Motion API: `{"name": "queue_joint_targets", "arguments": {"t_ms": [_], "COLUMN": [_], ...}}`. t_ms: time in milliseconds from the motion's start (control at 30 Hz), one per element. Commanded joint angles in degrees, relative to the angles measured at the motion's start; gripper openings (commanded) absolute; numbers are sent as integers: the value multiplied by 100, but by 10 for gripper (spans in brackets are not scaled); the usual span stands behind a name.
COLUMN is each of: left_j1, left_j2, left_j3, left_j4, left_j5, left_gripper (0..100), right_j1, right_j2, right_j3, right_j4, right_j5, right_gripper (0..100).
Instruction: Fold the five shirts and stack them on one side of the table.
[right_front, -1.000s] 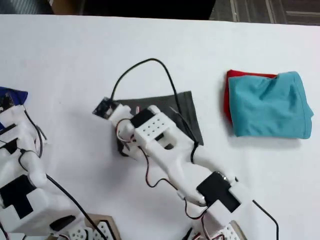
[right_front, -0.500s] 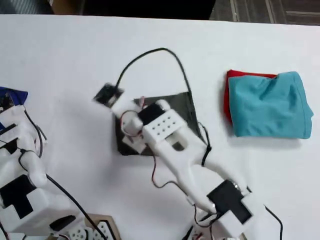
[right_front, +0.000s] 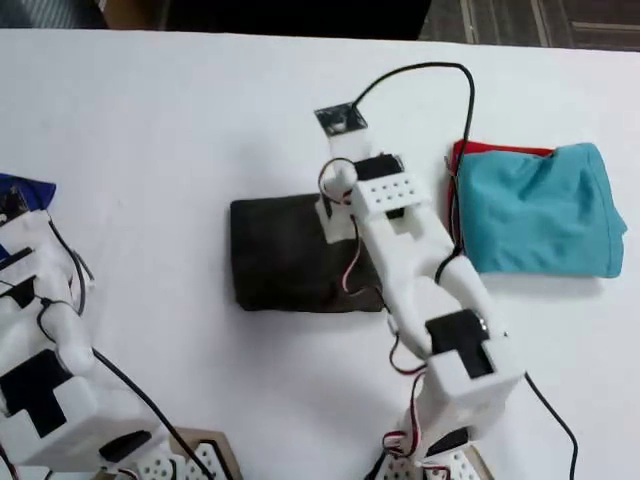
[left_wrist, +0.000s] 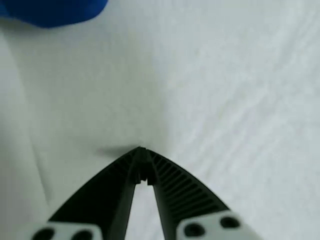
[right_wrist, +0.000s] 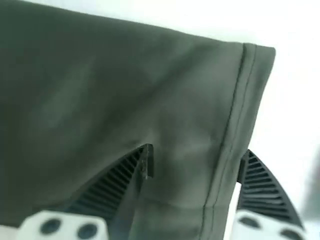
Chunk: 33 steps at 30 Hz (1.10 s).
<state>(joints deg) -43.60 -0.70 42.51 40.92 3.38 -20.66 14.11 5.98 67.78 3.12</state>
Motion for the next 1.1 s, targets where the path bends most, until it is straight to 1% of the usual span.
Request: {"name": "queue_joint_targets", "arguments": {"t_ms": [0, 167, 267, 433, 567, 700, 900, 1000, 1067], "left_j1": [0, 0, 0, 0, 0, 0, 0, 0, -9], "left_j2": [-202, -202, -202, -202, -202, -202, -202, -211, -211], "left_j3": [-40, -40, -40, -40, -40, -40, -40, -40, -40], "left_j4": [-79, -79, -79, -79, -79, -79, -79, -79, -79], "left_j5": [62, 62, 62, 62, 62, 62, 62, 62, 62], "left_gripper": [26, 26, 26, 26, 26, 26, 26, 26, 26], "right_j1": [154, 391, 505, 409, 365, 382, 374, 347, 233], "right_j2": [233, 382, 435, 497, 971, 1824, 3204, 3556, 3538], "right_j3": [-360, -413, -404, -378, -431, -1152, -3156, -3692, -3692], "right_j4": [-31, 40, 48, 163, 277, 1077, 2774, 3011, 3011], "right_j5": [-53, -440, -440, -431, -440, -440, -431, -378, -79], "right_gripper": [283, 284, 284, 283, 283, 285, 286, 284, 283]}}
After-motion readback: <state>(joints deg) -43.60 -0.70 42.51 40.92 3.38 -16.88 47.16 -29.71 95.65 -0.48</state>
